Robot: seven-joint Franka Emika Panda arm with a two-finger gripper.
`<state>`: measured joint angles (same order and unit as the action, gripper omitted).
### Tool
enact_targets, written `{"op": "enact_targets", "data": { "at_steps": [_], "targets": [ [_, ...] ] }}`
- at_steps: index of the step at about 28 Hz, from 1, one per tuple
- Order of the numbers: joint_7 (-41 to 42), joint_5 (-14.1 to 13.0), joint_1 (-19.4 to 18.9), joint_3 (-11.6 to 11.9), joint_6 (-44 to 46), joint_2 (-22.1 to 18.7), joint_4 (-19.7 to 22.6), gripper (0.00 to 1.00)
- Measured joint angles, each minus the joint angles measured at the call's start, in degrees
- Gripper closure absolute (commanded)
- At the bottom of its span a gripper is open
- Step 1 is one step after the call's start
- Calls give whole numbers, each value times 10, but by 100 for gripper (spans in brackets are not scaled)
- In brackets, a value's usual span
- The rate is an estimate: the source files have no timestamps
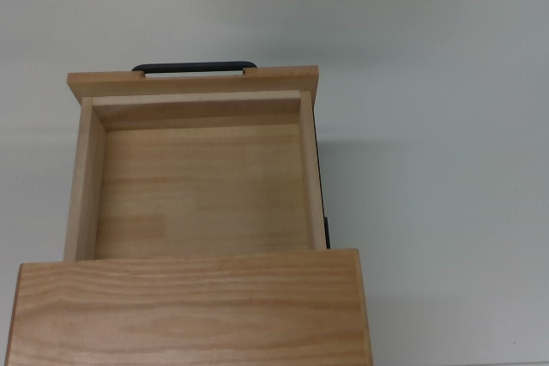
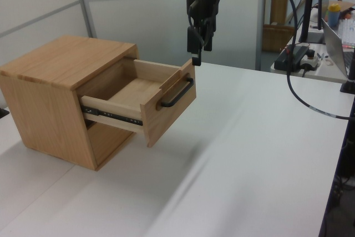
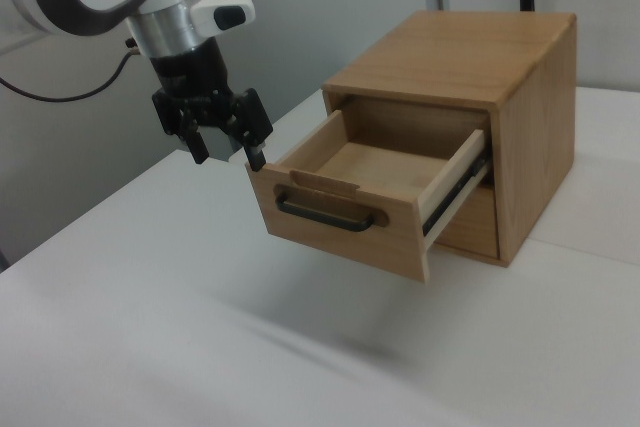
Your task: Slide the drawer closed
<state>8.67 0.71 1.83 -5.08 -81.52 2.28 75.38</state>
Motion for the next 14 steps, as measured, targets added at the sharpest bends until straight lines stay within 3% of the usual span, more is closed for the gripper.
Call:
{"op": "enact_targets", "data": {
  "at_steps": [4,5,14],
  "targets": [
    [0,0,1,0,5,-3,1,72],
    [0,0,1,0,8,-2,1,97],
    [-1,0,1,0,15,-2,3,100]
  ]
}}
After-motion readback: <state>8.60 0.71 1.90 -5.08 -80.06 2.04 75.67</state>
